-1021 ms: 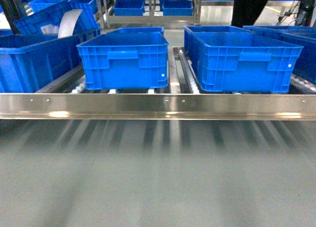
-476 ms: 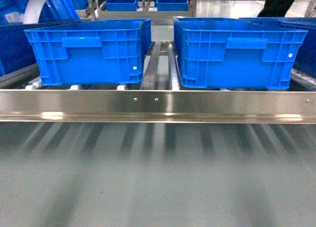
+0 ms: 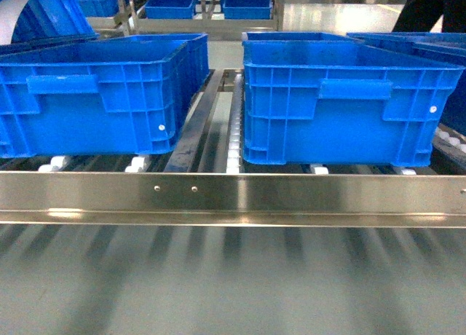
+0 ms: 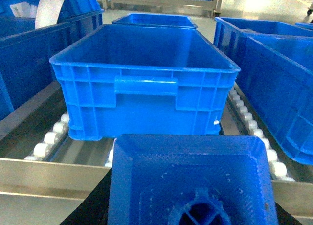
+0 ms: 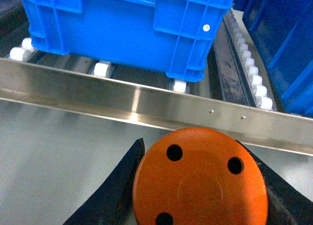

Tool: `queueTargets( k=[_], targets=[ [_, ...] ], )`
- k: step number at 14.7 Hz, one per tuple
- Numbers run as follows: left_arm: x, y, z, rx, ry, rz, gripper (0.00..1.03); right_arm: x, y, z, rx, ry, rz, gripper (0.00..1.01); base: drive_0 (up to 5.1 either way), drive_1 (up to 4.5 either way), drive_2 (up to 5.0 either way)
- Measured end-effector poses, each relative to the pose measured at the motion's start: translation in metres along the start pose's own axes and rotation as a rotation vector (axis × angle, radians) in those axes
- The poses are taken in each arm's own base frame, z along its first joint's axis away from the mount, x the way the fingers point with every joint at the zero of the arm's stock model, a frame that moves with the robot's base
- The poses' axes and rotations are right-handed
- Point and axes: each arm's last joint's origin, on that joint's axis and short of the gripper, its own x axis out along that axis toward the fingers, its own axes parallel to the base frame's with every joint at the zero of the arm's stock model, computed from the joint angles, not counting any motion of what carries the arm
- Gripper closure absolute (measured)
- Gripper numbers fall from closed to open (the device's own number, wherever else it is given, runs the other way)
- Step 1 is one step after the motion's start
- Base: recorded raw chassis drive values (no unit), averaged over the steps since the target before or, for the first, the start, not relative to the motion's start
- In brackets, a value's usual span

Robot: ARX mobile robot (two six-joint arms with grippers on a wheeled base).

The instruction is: Sort blue parts and orange caps into right shelf containers

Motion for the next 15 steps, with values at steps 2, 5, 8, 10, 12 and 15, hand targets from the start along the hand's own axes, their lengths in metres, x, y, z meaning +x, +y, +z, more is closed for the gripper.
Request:
queueTargets(
  k=[2,5,8,10,12,15],
  targets=[
    [0.0000,0.0000,0.0001,0.000,-0.001,0.000,0.59,0.0000,-0.0001,0.0003,0.000,-0.003,-0.001,0.58,0.1,4.01,-3.8],
    [0.0000,0.0000,0.0004,0.000,-0.004,0.001,0.59,0.0000,-0.0001,0.0007,0.000,-0.005,-0.001,0.58,0.0,2.56,-2.6],
    [0.0004,0.0000,-0.0003,0.000,0.000,0.001,0.59,0.0002,-0.0001,0.0003,0.000,-0.001,0.000,0.58,0.0,0.00,0.0],
    [0.0004,0.0000,-0.0005,0.000,0.003,0.001,0.59,0.0002,-0.0001,0.0003,0.000,-0.001,0.000,0.58,0.0,0.00,0.0],
    [0.0004,0.0001,-0.0006,0.000,0.004,0.002,0.59,0.0002,-0.0001,0.0003,0.000,-0.001,0.000,0.58,0.0,0.00,0.0],
    [0.0004,0.0001,-0.0006,0.000,0.004,0.002,0.59,0.0002,-0.0001,0.0003,0.000,-0.002,0.000,0.58,0.0,0.00,0.0]
  ],
)
